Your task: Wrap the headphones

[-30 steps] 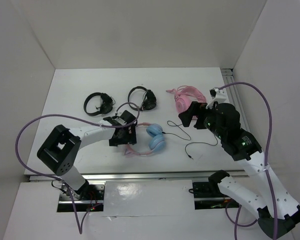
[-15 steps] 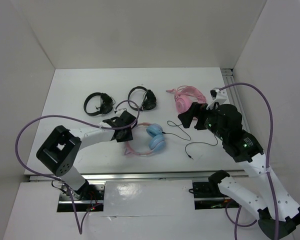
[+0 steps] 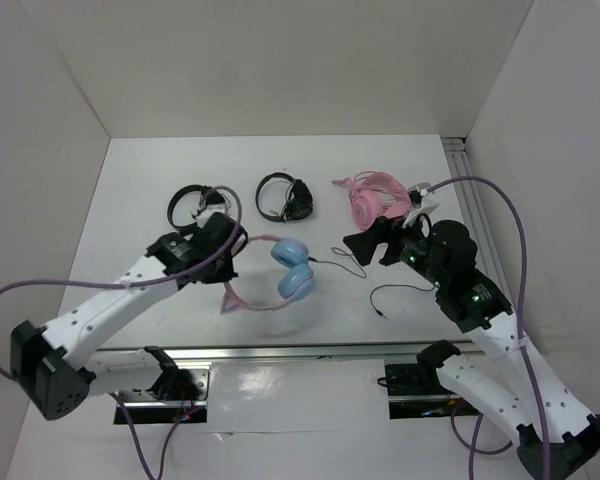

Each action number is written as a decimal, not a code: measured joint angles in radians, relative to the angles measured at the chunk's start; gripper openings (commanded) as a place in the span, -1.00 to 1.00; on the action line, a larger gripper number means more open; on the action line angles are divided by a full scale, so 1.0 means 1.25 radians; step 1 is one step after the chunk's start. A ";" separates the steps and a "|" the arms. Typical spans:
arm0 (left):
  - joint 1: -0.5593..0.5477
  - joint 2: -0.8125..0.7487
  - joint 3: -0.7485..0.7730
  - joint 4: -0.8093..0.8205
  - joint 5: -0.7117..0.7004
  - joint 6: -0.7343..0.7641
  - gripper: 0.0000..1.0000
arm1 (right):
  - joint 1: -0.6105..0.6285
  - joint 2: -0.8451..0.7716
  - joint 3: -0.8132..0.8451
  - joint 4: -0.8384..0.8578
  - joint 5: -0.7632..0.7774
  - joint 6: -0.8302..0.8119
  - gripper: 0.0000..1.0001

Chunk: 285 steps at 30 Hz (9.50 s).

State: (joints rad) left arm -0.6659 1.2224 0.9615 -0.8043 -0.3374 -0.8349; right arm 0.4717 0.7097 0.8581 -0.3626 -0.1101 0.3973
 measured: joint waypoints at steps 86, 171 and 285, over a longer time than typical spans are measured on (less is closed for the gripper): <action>-0.199 0.017 0.339 -0.133 0.228 0.533 -1.00 | 0.541 0.168 -0.096 0.323 0.513 -0.443 -1.00; -0.214 -0.215 0.371 0.090 -0.197 0.362 -1.00 | 0.176 0.398 -0.317 0.975 0.372 0.014 0.28; -0.209 -0.284 0.186 0.040 0.009 0.552 -1.00 | 0.310 0.339 -0.055 0.507 0.071 -0.552 -1.00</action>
State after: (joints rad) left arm -0.9276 0.8680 1.1938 -0.7544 -0.3264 -0.1444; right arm 0.8593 1.1332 0.7891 0.2714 -0.0216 -0.2932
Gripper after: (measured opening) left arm 0.109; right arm 0.021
